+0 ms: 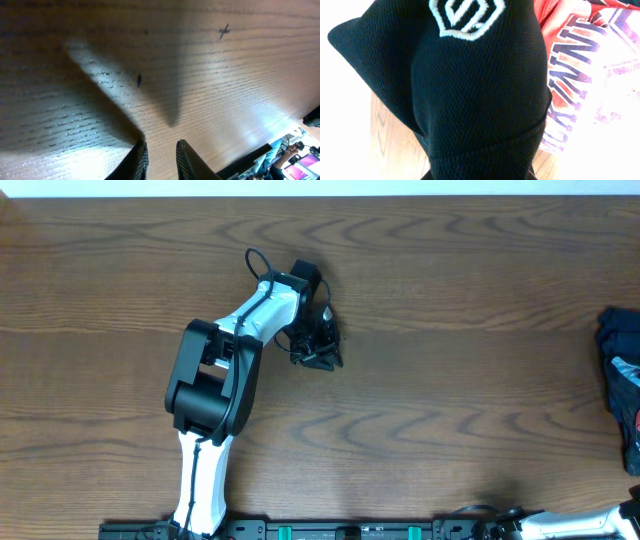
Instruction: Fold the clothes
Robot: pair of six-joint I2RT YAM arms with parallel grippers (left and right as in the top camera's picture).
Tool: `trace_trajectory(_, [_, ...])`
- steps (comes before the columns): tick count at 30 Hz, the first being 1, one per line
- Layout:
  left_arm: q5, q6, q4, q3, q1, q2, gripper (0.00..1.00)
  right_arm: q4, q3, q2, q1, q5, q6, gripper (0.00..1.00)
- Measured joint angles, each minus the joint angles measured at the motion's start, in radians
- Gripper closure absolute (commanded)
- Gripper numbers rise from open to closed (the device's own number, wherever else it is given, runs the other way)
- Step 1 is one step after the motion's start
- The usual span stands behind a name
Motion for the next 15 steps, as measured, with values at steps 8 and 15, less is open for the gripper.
trace_trajectory(8, [0.013,0.021,-0.002,0.001,0.0,0.0,0.7,0.002,0.0,0.0,0.0,0.007,0.024,0.46])
trace_trajectory(15, [0.014,0.025,-0.004,0.001,0.001,0.0,0.7,0.008,0.002,0.0,0.0,0.01,0.041,0.57])
